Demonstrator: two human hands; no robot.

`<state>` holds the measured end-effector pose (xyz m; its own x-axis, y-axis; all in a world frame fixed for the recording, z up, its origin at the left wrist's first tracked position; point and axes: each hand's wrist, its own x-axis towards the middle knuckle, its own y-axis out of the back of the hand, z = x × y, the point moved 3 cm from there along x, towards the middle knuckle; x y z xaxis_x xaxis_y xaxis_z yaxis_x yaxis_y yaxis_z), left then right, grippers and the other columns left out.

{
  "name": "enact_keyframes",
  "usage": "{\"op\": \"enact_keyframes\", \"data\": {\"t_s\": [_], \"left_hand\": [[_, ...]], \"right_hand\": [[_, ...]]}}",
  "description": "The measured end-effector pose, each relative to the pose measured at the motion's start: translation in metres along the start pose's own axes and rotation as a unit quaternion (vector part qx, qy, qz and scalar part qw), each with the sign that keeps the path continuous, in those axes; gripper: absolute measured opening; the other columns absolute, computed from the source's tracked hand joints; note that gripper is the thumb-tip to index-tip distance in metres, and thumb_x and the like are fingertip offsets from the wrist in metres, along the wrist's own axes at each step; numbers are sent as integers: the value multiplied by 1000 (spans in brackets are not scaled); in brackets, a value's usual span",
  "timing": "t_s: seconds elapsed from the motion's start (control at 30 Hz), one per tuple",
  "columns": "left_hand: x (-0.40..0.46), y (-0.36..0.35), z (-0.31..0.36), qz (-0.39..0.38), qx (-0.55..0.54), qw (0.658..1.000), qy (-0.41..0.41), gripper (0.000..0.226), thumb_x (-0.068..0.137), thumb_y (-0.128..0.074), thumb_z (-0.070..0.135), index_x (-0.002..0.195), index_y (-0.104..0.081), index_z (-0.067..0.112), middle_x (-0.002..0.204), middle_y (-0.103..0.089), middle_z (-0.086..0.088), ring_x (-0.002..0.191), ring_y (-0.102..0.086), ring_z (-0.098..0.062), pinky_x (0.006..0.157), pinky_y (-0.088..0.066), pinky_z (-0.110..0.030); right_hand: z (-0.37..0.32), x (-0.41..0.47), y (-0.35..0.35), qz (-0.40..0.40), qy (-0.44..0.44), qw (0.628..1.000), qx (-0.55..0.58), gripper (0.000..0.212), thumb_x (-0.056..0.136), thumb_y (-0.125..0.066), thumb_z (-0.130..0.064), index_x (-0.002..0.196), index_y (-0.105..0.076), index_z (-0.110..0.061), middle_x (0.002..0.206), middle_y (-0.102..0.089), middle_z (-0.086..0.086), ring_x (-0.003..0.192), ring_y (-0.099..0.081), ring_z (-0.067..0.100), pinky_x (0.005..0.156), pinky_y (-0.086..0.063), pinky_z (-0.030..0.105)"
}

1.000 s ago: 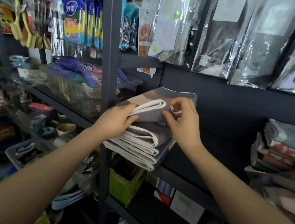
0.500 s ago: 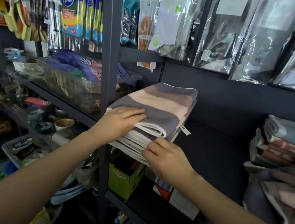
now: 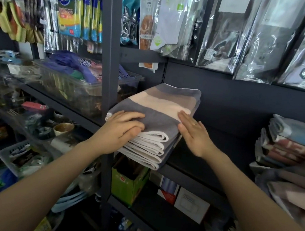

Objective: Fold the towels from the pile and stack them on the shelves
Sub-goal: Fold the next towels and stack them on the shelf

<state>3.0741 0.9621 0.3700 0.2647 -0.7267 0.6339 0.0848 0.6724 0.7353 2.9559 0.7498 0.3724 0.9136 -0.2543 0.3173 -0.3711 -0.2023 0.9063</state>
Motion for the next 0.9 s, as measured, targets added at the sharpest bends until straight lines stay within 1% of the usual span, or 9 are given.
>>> {"op": "enact_keyframes", "data": {"t_s": [0.1,0.17,0.23,0.3,0.4,0.5,0.63,0.77,0.9], "left_hand": [[21,9,19,40,-44,995,79,48,89,-30,49,70,-65,23,102,-65,10,96,-58,-10,91,-43,-36],[43,12,32,39,3,994,103,46,93,-39,45,63,-65,21,96,-67,6,88,-60,-11,85,-45,-36],[63,4,39,10,68,992,102,45,89,-47,49,82,-71,13,115,-62,2,101,-57,-13,89,-45,-36],[74,-9,41,-56,86,988,117,58,78,-48,64,106,-62,15,129,-53,1,115,-50,-16,94,-42,-35],[77,-24,38,-176,95,968,152,83,75,-49,69,142,-29,26,152,-25,3,137,-26,-16,108,-25,-32],[71,-27,34,-231,126,953,151,103,66,-46,82,147,-9,31,157,-4,7,143,-7,-13,113,-10,-29],[62,-31,34,-250,153,949,120,118,46,-19,89,147,4,32,157,7,7,143,3,-12,114,-1,-27],[59,-32,33,-249,159,949,108,118,49,-16,89,147,6,27,156,10,5,143,6,-10,116,1,-28],[54,-27,38,-202,135,964,112,113,52,-17,86,148,-8,28,157,-6,6,143,-7,-11,116,-9,-29]], "right_hand": [[14,11,14,54,-37,998,-1,50,100,-23,-39,145,-28,-17,154,-24,1,142,-20,17,115,-13,37],[12,15,26,130,-25,988,77,45,101,-30,-30,139,-39,-9,149,-34,8,139,-27,21,111,-16,26],[7,23,29,137,21,987,84,41,101,-33,-26,136,-43,-7,146,-38,10,137,-29,21,104,-16,16],[7,37,23,91,66,992,49,48,98,-31,-36,138,-41,-11,148,-34,9,138,-27,22,111,-16,24],[15,61,11,15,83,996,39,47,99,-33,-39,142,-35,-19,152,-27,5,142,-20,19,117,-12,39],[32,82,8,-24,31,998,42,52,97,-33,-46,145,-27,-27,156,-17,0,144,-10,15,117,-4,35],[62,99,2,-40,-67,995,56,66,93,-34,-57,148,-16,-25,157,-8,-1,144,-3,15,117,-4,39],[83,104,4,8,-159,987,18,77,89,-27,-65,145,-23,-11,153,-22,8,140,-23,25,112,-22,49],[76,75,17,141,-216,966,13,50,96,-38,-41,127,-43,-2,133,-42,19,117,-46,38,91,-40,46]]}}
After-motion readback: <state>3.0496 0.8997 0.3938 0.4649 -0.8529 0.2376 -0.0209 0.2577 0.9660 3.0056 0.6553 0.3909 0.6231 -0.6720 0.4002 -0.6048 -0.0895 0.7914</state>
